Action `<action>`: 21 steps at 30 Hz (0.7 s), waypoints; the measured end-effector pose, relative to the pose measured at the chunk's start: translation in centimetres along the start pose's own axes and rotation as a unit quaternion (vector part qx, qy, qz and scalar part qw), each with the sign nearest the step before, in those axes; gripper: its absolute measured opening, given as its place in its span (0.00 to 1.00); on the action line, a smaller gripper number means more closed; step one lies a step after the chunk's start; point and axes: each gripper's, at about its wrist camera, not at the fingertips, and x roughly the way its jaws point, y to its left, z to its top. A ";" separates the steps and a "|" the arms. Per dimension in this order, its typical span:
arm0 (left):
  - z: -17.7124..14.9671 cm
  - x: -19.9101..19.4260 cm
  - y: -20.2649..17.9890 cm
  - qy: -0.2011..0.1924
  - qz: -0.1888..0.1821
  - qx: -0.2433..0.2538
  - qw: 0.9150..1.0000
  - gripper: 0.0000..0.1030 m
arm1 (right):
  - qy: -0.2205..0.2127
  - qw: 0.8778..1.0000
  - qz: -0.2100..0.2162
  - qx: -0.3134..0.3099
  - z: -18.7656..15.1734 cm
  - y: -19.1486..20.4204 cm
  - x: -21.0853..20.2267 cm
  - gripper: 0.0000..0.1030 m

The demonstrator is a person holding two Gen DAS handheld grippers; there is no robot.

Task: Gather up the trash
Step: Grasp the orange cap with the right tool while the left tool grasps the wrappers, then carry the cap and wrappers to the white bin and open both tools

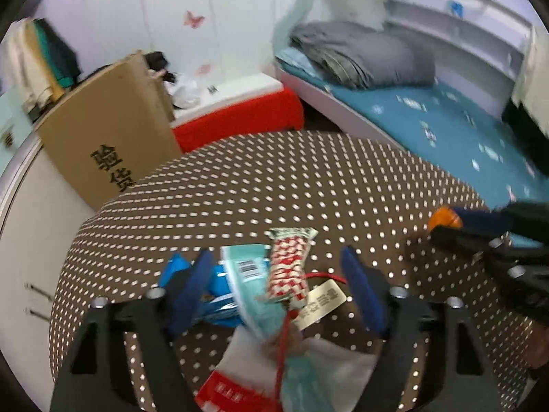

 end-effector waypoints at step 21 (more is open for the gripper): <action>-0.7 -5.2 -0.7 -0.054 -0.041 -0.032 0.997 0.18 | -0.041 0.998 0.008 0.039 -1.2 -4.9 -6.0 0.28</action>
